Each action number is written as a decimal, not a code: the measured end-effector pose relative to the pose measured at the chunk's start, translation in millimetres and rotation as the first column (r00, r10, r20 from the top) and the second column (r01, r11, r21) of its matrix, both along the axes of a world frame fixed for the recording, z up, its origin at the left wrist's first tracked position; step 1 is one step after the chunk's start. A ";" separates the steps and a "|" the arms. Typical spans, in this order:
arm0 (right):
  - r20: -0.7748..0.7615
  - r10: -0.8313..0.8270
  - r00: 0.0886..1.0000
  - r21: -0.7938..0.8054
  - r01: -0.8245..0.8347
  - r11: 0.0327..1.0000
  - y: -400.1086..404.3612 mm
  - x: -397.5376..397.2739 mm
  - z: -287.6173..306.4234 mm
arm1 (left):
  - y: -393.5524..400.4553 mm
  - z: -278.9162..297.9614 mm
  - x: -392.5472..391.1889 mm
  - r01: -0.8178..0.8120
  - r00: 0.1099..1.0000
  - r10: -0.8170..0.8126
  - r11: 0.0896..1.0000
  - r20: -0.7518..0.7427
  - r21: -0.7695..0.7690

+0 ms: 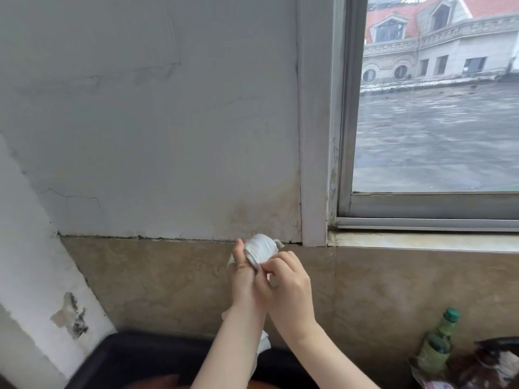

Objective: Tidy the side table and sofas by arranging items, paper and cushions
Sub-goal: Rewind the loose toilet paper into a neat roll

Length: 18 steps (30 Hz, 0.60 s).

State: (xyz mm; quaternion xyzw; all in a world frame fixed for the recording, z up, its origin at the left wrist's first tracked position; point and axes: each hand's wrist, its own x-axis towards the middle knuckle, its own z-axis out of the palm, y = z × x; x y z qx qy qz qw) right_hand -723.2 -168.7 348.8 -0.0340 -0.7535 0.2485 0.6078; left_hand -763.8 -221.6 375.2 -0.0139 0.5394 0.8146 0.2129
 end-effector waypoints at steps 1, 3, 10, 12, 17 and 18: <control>0.002 0.021 1.000 0.006 -0.021 1.000 -0.2 -0.2 -0.8 | -0.2 -3.7 -3.2 -0.001 1.000 0.002 1.000 -0.024 0.026; 0.028 0.081 0.996 0.053 -0.082 0.995 4.0 1.2 -1.0 | -2.0 -1.7 -4.5 0.054 0.998 -0.053 0.997 -0.022 0.056; 0.316 0.084 0.945 0.305 -0.185 0.934 42.8 3.1 0.3 | -8.8 14.0 -14.6 0.211 0.953 -0.259 0.940 0.159 0.267; 0.367 0.077 0.927 0.298 -0.196 0.934 46.8 3.7 2.4 | -11.1 16.3 -14.5 0.217 0.951 -0.262 0.944 0.163 0.250; 0.398 0.144 0.906 0.242 -0.255 0.936 50.3 9.3 9.7 | -16.9 19.1 -14.6 0.298 0.935 -0.324 0.938 0.144 0.176; 0.424 0.169 0.890 0.219 -0.282 0.934 51.3 12.0 12.8 | -18.5 18.9 -15.8 0.317 0.928 -0.341 0.935 0.148 0.161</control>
